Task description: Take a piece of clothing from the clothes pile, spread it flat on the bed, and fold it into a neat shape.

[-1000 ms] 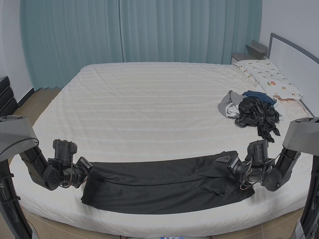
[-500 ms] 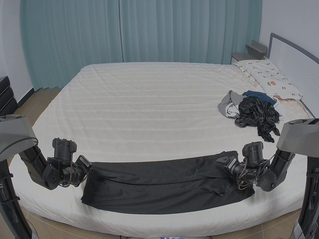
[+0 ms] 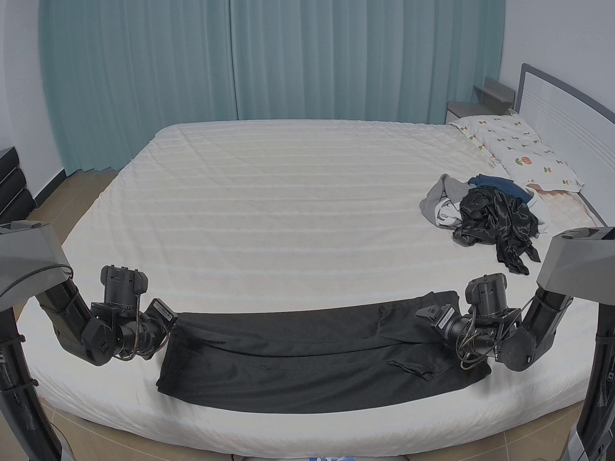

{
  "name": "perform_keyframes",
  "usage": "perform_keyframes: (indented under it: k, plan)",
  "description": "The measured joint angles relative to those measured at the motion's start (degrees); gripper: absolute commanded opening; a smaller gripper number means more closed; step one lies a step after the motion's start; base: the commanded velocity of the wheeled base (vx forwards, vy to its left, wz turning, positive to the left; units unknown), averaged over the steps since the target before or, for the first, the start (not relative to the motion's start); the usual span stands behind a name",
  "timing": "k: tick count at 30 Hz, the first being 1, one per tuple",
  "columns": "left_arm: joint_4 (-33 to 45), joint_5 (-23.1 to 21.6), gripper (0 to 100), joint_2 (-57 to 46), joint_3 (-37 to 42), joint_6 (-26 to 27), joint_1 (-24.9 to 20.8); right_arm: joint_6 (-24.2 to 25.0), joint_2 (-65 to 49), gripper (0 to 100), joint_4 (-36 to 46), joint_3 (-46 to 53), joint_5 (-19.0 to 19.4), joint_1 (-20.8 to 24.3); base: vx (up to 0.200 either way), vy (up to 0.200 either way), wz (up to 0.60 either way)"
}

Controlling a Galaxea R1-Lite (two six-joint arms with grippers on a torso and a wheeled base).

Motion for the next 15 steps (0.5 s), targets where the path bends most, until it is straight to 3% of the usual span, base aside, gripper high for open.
perform_keyframes:
  k: [14, 15]
  plan:
    - [-0.05, 0.00, 0, 0.00, -0.11, 0.02, 0.01, 0.00, 2.34, 100, -0.60, -1.19, -1.04, -0.09, 0.000, 0.000, 0.00]
    - [-0.07, -0.02, 0, 0.00, -0.11, 0.02, 0.01, 0.00, 2.50, 0, -0.66, -1.39, -1.32, -0.16, 0.000, 0.000, 0.00]
